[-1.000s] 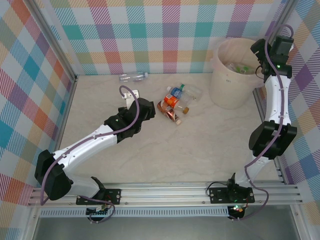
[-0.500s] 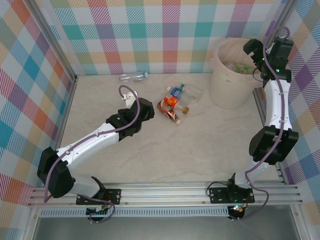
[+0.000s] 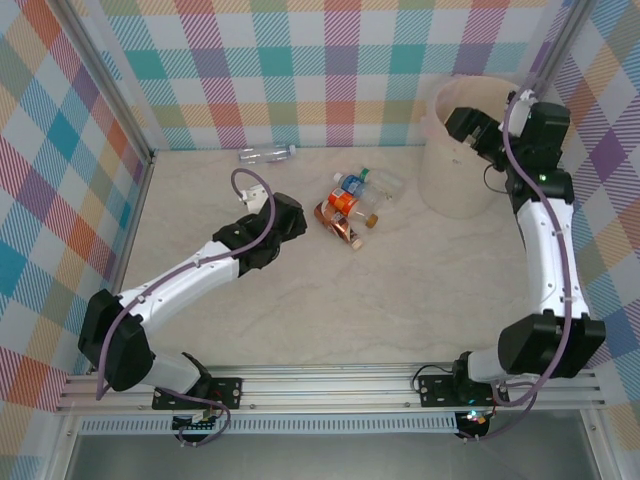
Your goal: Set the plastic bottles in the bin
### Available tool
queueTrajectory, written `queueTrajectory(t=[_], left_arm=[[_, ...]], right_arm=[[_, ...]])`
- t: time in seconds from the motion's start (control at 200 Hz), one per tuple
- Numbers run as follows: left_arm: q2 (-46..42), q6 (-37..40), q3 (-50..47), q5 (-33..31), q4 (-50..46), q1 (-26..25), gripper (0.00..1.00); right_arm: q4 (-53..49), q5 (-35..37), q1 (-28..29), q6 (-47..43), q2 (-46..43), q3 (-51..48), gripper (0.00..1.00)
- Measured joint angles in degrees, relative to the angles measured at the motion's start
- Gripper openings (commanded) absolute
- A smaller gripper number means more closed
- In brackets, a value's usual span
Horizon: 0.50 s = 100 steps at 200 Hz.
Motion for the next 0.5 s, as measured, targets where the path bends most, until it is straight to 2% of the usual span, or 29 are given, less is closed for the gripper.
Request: queueTrajectory(t=[0.14,0.295,0.5], left_arm=[[0.44,-1.33,0.0,1.07,0.02,0.59,1.0],[1.31,-3.15,0.0,2.45,-0.02,1.2,1.0],[1.4,-5.99,-1.27,3.48,-0.44,2.36,1.0]], right_arm=[[-0.35,-2.8,3.39,-2.49,-3.56,-6.69,1.0],[-0.33,-3.1,11.65,-5.49,-4.33,-13.22,1.0],[3.1,4.76,24.72,-7.1,-3.37,-21.64,1.0]])
